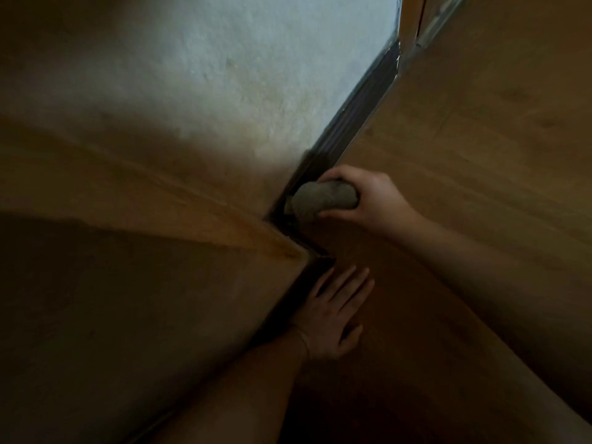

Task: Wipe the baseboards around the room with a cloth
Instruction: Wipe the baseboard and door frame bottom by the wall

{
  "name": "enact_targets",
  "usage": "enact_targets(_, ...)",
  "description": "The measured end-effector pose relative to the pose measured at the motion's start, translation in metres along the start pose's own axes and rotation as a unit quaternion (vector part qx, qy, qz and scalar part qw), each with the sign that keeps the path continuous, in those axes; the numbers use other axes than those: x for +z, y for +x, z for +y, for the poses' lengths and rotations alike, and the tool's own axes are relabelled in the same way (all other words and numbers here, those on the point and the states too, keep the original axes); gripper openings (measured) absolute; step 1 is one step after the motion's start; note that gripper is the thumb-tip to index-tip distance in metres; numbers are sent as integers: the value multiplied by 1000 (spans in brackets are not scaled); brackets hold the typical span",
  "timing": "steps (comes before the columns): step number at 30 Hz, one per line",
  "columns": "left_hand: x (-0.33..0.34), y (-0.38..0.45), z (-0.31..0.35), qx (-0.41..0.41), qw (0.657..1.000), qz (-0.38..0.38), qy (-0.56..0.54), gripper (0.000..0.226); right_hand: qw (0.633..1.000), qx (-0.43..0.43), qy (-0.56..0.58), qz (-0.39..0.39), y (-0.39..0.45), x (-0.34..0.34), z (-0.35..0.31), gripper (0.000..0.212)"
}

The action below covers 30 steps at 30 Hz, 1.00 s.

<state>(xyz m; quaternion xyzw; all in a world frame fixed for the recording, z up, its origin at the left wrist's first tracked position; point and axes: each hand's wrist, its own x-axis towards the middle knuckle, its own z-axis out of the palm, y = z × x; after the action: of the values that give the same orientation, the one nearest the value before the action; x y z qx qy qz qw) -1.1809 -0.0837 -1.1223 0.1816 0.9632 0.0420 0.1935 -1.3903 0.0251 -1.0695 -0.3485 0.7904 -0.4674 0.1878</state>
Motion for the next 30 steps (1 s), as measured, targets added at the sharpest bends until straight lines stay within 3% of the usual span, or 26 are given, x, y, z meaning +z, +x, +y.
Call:
enact_targets(7, 1, -1, 1, -6, 1000, 10, -12, 78, 1000, 13, -4, 2, 7, 25, 2, 49)
enact_targets(10, 1, 0, 0, -6, 1000, 15, -16, 77, 999, 2, -32, -14, 21, 4, 12, 48)
enact_targets(14, 1, 1, 0, -5, 1000, 17, -10, 79, 996, 48, -80, 7, 46, -48, 34, 50)
enact_targets(23, 2, 1, -1, 13, 999, 42, -10, 81, 952, 200, -172, 153, 108, -163, 70, 48)
enact_targets(27, 3, 1, -1, 9, 999, 41, -5, 82, 929, 232, -106, 268, 112, -166, 68, 56)
enact_targets(30, 2, 1, 0, 10, 999, 38, -8, 81, 926, 228, -44, 297, 94, -148, 58, 55)
